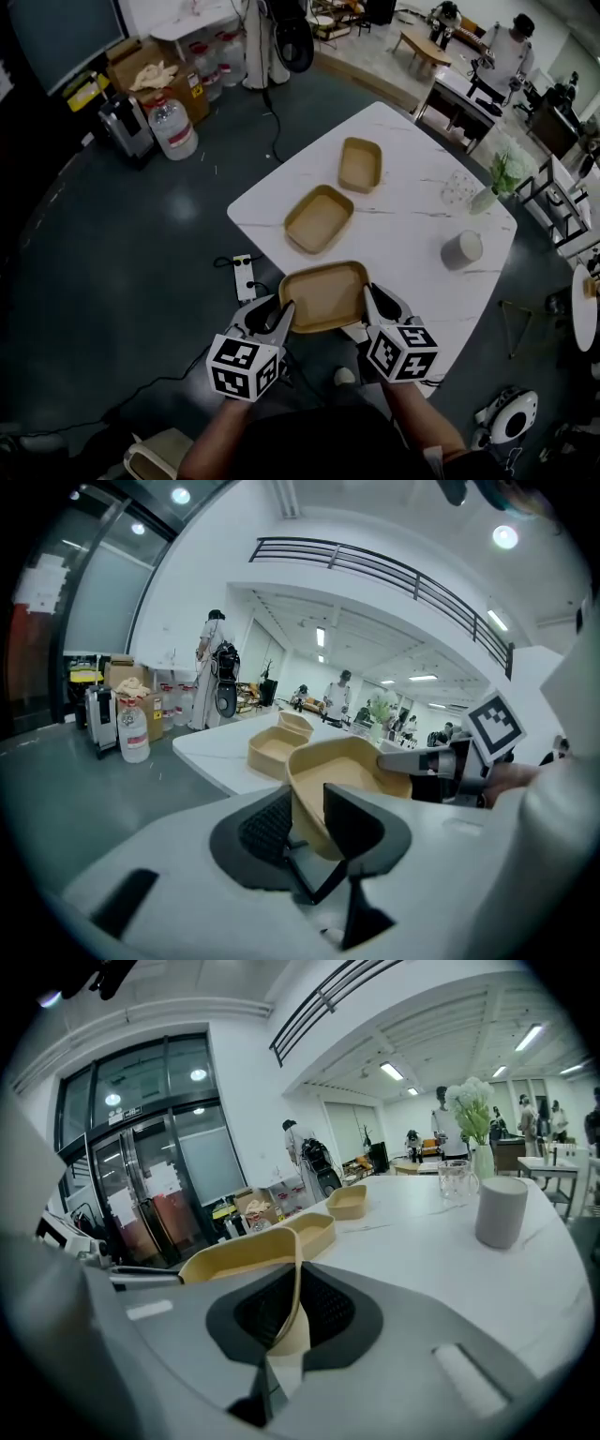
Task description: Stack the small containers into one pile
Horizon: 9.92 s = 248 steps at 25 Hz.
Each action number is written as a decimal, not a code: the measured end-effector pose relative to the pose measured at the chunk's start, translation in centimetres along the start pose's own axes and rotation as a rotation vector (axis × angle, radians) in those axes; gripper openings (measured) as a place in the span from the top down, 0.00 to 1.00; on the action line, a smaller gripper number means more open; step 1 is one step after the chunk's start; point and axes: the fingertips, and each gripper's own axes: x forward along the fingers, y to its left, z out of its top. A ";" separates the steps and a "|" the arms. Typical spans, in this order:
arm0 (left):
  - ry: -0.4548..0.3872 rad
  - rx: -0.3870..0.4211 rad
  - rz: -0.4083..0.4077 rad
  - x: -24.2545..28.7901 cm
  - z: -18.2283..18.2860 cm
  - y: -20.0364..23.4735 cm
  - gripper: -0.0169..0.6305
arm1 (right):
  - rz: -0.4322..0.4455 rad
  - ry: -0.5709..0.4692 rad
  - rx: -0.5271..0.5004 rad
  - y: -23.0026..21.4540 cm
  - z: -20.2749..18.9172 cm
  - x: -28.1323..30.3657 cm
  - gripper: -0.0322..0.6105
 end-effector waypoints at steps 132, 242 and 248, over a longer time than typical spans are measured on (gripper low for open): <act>0.427 0.368 -0.667 21.0 9.0 9.5 0.67 | -0.375 -0.056 0.425 -1.6 4.1 16.1 0.70; 0.144 0.314 -0.471 33.7 21.5 6.7 0.69 | -0.308 -0.134 0.155 -15.7 19.7 23.5 0.73; 0.112 0.318 -0.506 31.6 22.1 6.2 0.77 | -0.333 -0.176 0.146 -13.9 19.5 21.0 0.82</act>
